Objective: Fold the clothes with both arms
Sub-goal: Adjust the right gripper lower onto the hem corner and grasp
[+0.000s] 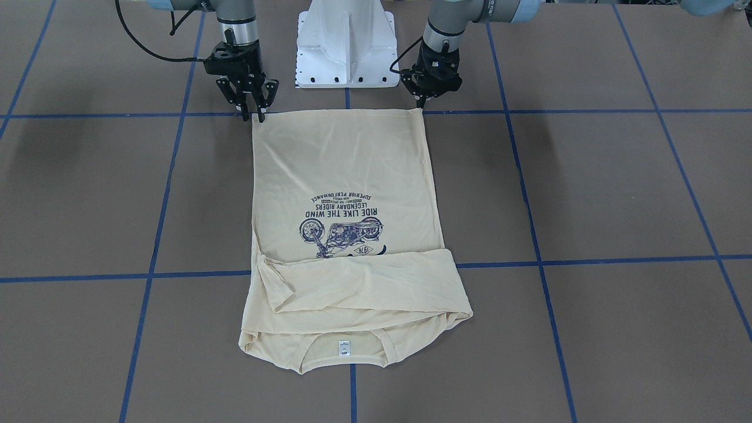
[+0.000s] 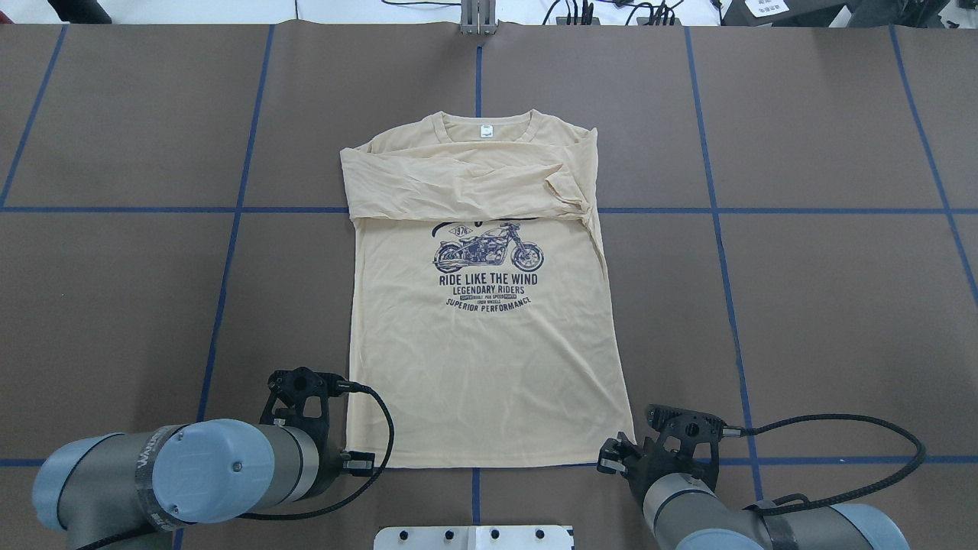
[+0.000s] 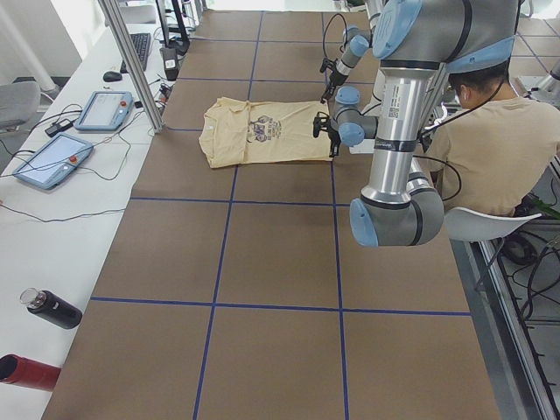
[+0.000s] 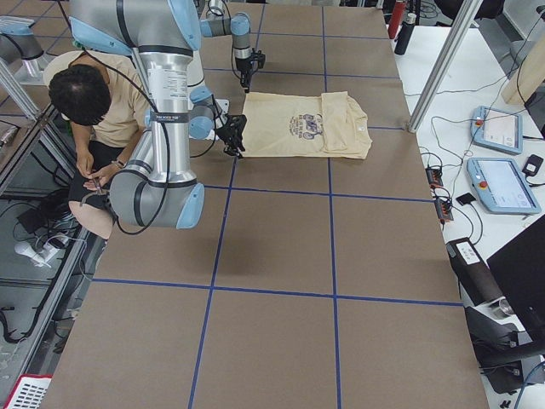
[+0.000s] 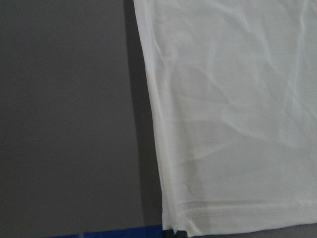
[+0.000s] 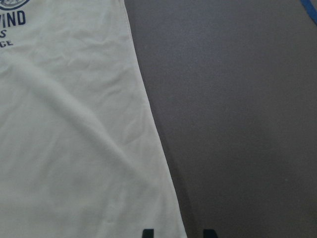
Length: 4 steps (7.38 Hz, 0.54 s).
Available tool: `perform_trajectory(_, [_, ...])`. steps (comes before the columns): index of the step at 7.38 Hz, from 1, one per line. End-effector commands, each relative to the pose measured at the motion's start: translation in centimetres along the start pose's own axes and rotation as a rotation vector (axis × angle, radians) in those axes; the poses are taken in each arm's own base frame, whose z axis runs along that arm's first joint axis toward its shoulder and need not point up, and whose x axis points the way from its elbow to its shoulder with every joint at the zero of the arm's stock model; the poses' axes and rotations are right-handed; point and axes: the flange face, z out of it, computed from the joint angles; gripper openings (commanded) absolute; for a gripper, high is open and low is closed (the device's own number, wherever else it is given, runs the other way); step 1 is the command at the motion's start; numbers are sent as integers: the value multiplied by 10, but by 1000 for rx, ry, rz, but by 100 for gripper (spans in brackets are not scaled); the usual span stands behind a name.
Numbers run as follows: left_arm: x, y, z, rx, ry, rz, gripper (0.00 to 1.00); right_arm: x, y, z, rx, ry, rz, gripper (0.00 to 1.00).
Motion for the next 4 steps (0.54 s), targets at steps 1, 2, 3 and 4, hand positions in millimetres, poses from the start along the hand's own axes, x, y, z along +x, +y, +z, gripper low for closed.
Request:
perform_trajectory(1, [0,0,0,0,0,0,0,1,2,1,1,8,-6,44])
perform_trajectory(2, [0,0,0,0,0,0,0,0,3,0,1,6,-5,40])
perform_trajectory(3, [0,0,0,0,0,0,0,0,3,0,-1,4,1,38])
perform_trajectory(4, [-1,-1,0,1,-2,-1,0,-1,4,-1,-2,4,0,36])
